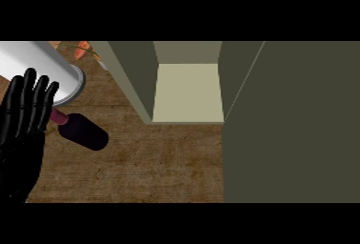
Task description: Pick up the wine, place it into the cabinet and close the cabinet
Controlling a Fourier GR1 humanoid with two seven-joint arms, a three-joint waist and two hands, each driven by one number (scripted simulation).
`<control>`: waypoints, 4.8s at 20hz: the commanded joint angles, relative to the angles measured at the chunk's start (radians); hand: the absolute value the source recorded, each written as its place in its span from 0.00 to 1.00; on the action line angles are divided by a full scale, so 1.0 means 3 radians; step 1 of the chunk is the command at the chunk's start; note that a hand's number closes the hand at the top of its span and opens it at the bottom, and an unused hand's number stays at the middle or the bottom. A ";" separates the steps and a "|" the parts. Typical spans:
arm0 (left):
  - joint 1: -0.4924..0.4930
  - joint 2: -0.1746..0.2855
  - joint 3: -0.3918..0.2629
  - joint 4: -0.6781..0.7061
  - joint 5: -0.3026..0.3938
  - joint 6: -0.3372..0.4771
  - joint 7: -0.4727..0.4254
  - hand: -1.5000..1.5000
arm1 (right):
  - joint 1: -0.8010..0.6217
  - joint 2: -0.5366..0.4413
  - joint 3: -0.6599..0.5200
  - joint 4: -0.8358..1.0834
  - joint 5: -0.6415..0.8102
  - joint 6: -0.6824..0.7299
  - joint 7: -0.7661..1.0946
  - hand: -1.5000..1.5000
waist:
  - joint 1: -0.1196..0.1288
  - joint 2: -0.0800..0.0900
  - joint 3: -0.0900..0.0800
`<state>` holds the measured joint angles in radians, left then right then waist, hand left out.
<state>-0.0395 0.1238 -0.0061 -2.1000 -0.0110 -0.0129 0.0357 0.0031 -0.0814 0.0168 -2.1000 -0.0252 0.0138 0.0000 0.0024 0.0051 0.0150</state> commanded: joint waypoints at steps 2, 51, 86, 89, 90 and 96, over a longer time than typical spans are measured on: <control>-0.0038 0.0118 0.0052 0.0013 0.0267 -0.0296 -0.0009 0.00 | 0.0031 -0.0090 -0.0216 0.0192 -0.0199 0.0175 -0.0202 0.00 | -0.0006 -0.0017 -0.0049; 0.0142 0.0586 0.1381 -0.0352 0.2609 -0.0461 0.1504 0.00 | -0.0196 -0.0102 0.0315 -0.1556 -0.0338 0.0030 0.2146 0.00 | -0.0003 -0.0021 -0.0052; -0.0336 0.0477 0.1331 0.2408 0.1343 -0.1502 -0.0152 0.00 | -0.0140 -0.0019 0.0406 -0.1613 -0.0219 0.0127 0.2129 0.00 | -0.0036 -0.0015 -0.0051; -0.0253 0.0524 0.1415 0.2772 0.1353 -0.1725 -0.0421 0.00 | 0.0010 -0.0051 0.0414 -0.1740 -0.0271 0.0173 0.2156 0.00 | -0.0041 -0.0016 -0.0052; -0.0319 0.0517 0.1367 0.2686 0.1369 -0.1636 -0.0319 0.00 | 0.0067 -0.0052 0.0191 -0.1659 -0.0485 0.0217 0.2015 0.00 | -0.0034 -0.0017 -0.0050; -0.0405 0.0522 0.1291 0.3276 0.1101 -0.1790 -0.0766 0.00 | -0.0201 0.0002 0.0341 -0.1587 -0.0283 0.0098 0.2194 0.00 | -0.0037 -0.0013 -0.0052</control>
<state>-0.1494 0.2883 0.3984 -1.2397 0.3852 -0.5166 -0.0822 -0.0704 -0.0876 0.1359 -2.4959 -0.0638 0.0477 0.6407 -0.0075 -0.0002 -0.0005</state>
